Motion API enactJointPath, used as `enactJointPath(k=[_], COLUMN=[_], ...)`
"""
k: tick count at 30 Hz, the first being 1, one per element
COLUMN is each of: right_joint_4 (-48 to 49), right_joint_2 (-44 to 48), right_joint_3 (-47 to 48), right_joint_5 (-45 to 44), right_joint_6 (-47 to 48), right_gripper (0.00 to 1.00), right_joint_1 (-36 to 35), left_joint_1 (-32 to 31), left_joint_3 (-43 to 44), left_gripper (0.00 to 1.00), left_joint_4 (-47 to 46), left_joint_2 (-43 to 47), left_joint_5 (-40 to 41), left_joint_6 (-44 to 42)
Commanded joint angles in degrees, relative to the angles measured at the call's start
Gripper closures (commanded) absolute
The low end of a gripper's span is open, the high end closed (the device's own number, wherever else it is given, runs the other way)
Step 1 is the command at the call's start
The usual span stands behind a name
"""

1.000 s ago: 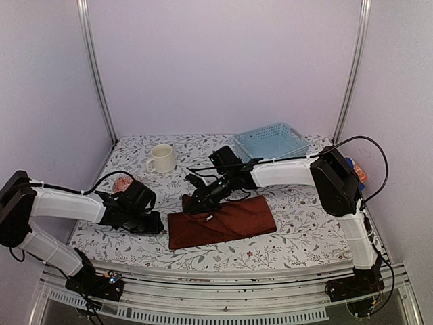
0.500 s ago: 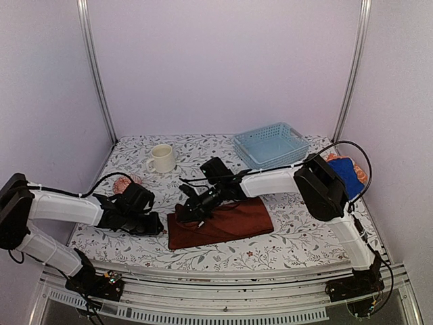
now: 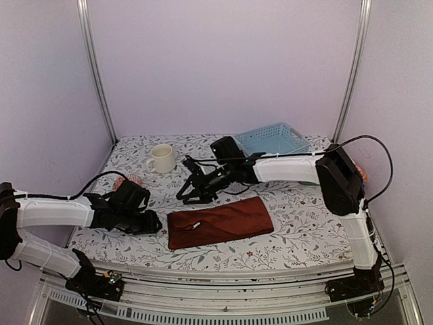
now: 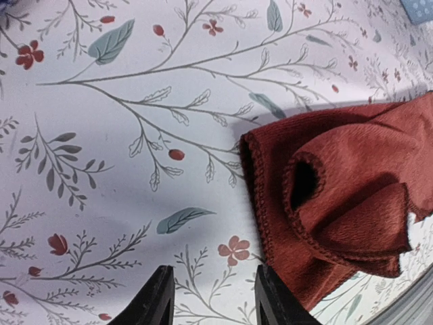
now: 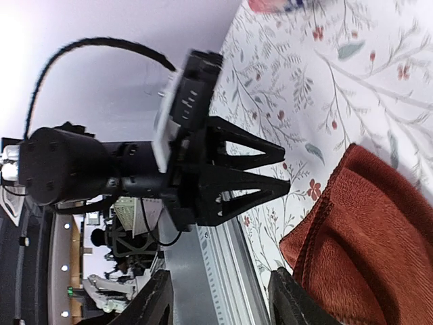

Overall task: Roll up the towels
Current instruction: Fold the towel at the center of the board.

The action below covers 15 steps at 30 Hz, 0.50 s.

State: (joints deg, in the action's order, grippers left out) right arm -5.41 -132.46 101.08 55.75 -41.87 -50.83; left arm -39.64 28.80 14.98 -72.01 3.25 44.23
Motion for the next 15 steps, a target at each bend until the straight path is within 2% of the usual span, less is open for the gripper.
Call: enactJointPath(k=[1,5,6,7,8,9,10,14,15], right_joint_4=[-5.95,-8.85,-9.23,-10.24,-11.67,-13.02,-14.44,-18.71,-19.16], right_joint_2=[12.34,20.98,23.34,25.45,27.73,30.01,32.1,36.94,37.65], right_joint_3=[-2.04,-5.47,-6.31,-6.78,-7.04,-7.49,-8.07,-11.0,-12.24], right_joint_5=[-4.48,-7.13,-7.89,-9.37,-11.93,-15.01,-17.56,-21.26,-22.37], right_joint_6=[13.6,24.97,26.7,29.71,31.58,33.98,36.07,54.71,56.02], right_gripper=[0.49,0.49,0.43,0.3,0.05,0.0,0.01,0.01,0.01], right_joint_1=[6.35,11.84,13.13,14.41,15.31,15.83,15.92,15.96,15.98], left_joint_1=[0.0,0.04,0.0,0.08,0.09,0.09,0.09,0.09,0.09], left_joint_3=[3.36,7.69,8.72,9.83,11.26,12.61,13.74,17.93,19.07], left_gripper=[0.55,0.54,0.54,0.54,0.54,0.54,0.53,0.52,0.49], left_joint_4=[2.58,4.11,4.21,4.31,4.68,5.23,5.45,2.73,1.57], left_joint_2=[3.31,4.56,4.6,4.43,4.07,3.68,3.19,-0.24,-1.38], left_joint_5=[0.53,1.48,1.39,1.13,0.88,0.69,0.4,-3.47,-5.09], left_joint_6=[-0.96,-4.56,-5.38,-6.35,-7.56,-8.33,-9.14,-14.06,-15.06])
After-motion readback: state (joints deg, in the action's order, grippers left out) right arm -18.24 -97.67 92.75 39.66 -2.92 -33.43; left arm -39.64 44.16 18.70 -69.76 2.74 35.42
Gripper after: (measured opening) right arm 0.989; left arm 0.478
